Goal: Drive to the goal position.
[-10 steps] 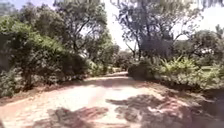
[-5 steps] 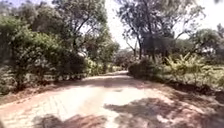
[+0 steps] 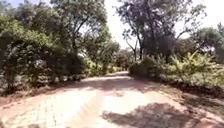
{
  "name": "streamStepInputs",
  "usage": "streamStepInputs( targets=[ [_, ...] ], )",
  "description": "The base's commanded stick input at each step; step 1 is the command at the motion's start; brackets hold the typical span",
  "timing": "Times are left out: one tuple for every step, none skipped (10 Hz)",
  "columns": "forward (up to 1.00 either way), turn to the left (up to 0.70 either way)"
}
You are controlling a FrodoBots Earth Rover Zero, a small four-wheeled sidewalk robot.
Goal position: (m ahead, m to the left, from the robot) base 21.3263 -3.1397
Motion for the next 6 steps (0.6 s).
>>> streamStepInputs(
  targets=[
    [0.7,0.0],
    [0.7,0.0],
    [0.7,0.0],
    [0.7,0.0],
    [0.7,0.0],
    [0.7,0.0]
  ],
)
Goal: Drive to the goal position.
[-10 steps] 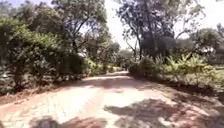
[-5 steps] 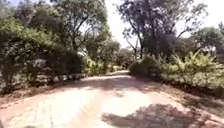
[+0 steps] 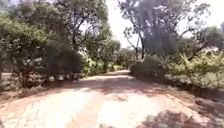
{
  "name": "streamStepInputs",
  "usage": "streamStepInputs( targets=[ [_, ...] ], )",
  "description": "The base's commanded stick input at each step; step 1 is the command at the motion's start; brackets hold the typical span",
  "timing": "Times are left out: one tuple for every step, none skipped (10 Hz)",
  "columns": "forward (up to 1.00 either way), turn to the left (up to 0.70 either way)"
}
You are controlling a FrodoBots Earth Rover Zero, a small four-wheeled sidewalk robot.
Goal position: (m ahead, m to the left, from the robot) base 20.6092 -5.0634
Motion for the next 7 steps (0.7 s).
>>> streamStepInputs(
  targets=[
    [0.7,0.0],
    [0.7,0.0],
    [0.7,0.0],
    [0.7,0.0],
    [0.7,0.0],
    [0.7,0.0],
    [0.7,0.0]
  ],
)
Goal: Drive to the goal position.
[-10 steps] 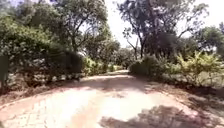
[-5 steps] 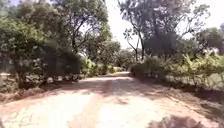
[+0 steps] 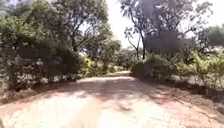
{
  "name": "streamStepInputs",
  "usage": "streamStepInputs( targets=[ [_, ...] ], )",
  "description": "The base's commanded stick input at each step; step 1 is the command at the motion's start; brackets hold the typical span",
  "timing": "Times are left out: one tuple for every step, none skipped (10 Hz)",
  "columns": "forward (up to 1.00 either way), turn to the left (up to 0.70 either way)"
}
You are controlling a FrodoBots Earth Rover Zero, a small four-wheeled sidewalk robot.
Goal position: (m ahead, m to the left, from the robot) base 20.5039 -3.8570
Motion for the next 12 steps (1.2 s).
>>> streamStepInputs(
  targets=[
    [0.7,0.0],
    [0.7,0.0],
    [0.7,0.0],
    [0.7,0.0],
    [0.7,0.0],
    [0.7,0.0],
    [0.7,0.0],
    [0.7,0.0],
    [0.7,0.0],
    [0.7,0.0],
    [0.7,0.0],
    [0.7,0.0]
  ],
)
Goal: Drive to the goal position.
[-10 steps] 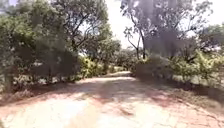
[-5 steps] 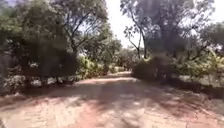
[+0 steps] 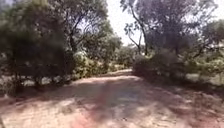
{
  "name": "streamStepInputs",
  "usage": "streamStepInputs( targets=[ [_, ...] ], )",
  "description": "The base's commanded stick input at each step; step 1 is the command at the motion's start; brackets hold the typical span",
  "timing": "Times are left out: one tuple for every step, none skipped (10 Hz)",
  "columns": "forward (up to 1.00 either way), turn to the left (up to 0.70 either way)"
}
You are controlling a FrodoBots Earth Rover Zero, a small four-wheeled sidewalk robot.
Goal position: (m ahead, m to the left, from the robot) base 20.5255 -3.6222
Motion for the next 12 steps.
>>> streamStepInputs(
  targets=[
    [0.7,0.0],
    [0.7,0.0],
    [0.7,0.0],
    [0.7,0.0],
    [0.7,0.0],
    [0.7,0.0],
    [0.7,0.0],
    [0.7,0.0],
    [0.7,0.0],
    [0.7,0.0],
    [0.7,0.0],
    [0.7,0.0]
  ],
)
